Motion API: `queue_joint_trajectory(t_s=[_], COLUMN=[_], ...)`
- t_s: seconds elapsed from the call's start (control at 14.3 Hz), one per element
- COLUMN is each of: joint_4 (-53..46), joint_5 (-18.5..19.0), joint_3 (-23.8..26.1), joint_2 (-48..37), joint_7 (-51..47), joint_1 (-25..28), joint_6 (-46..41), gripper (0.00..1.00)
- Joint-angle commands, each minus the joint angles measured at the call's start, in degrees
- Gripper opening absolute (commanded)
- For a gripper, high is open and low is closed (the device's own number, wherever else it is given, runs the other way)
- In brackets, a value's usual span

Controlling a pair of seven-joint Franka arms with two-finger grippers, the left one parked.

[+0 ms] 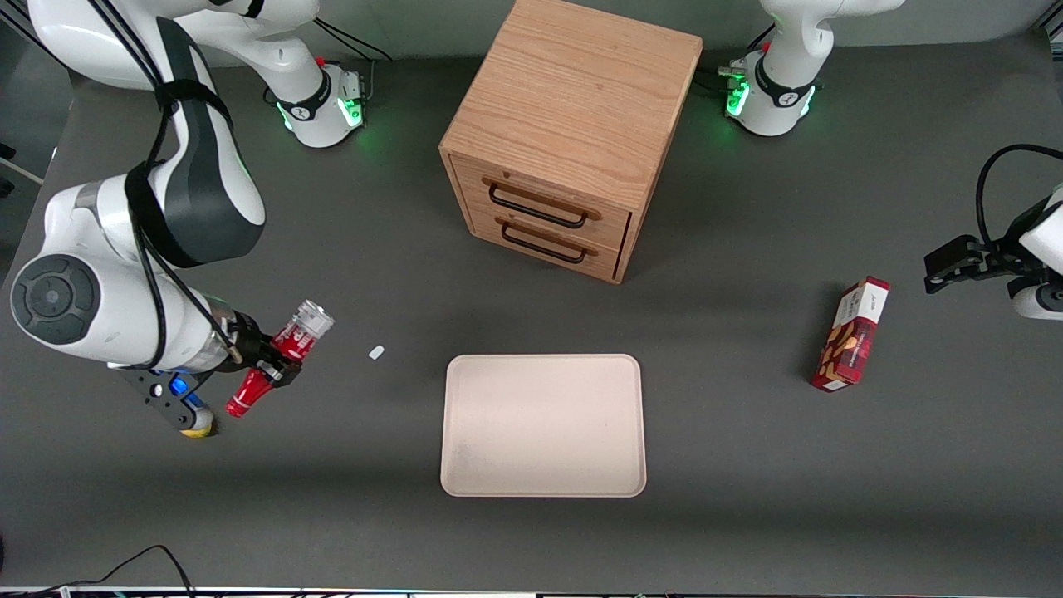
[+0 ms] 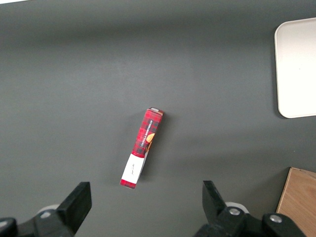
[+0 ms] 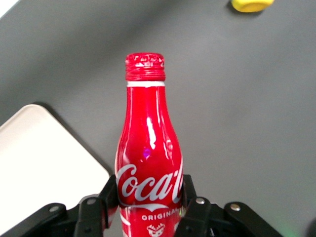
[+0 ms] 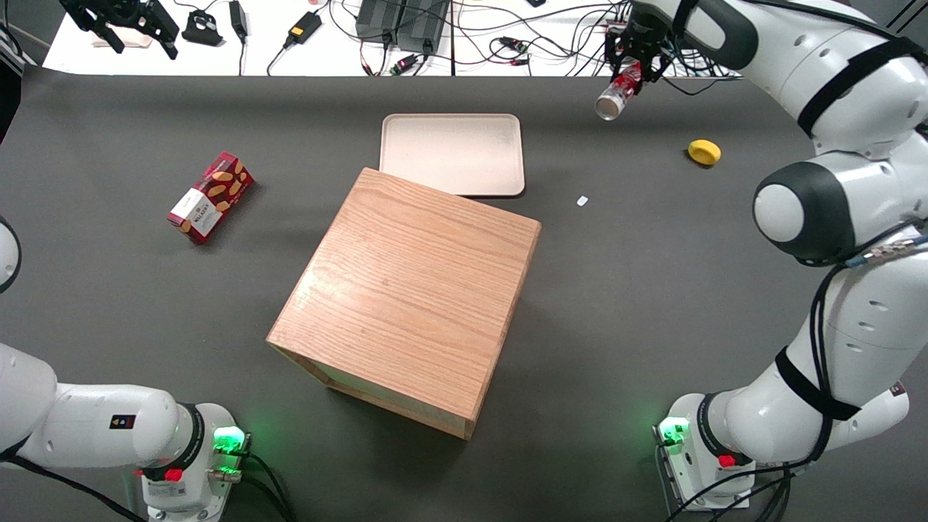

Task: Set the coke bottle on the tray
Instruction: 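Carry the held bottle over the white tray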

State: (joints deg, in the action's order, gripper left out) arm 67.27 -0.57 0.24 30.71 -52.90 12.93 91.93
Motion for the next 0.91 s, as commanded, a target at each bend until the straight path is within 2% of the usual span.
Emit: queue_joint_trajectory(t_s=[0.0, 0.28, 0.63, 0.84], joint_4=[-10.4, -11.9, -11.7, -11.6], joint_5=[0.2, 0.2, 0.0, 0.1], joint_3=[0.3, 0.4, 0.5, 2.1], joint_2=[7.5, 12.1, 16.9, 19.8], joint_7=[0.7, 1.0, 8.6, 14.2], joint_1=[1.8, 4.9, 8.2, 8.6], joint_6=[-1.3, 7.4, 16.5, 20.4], gripper=[0.0, 0.0, 0.0, 0.0])
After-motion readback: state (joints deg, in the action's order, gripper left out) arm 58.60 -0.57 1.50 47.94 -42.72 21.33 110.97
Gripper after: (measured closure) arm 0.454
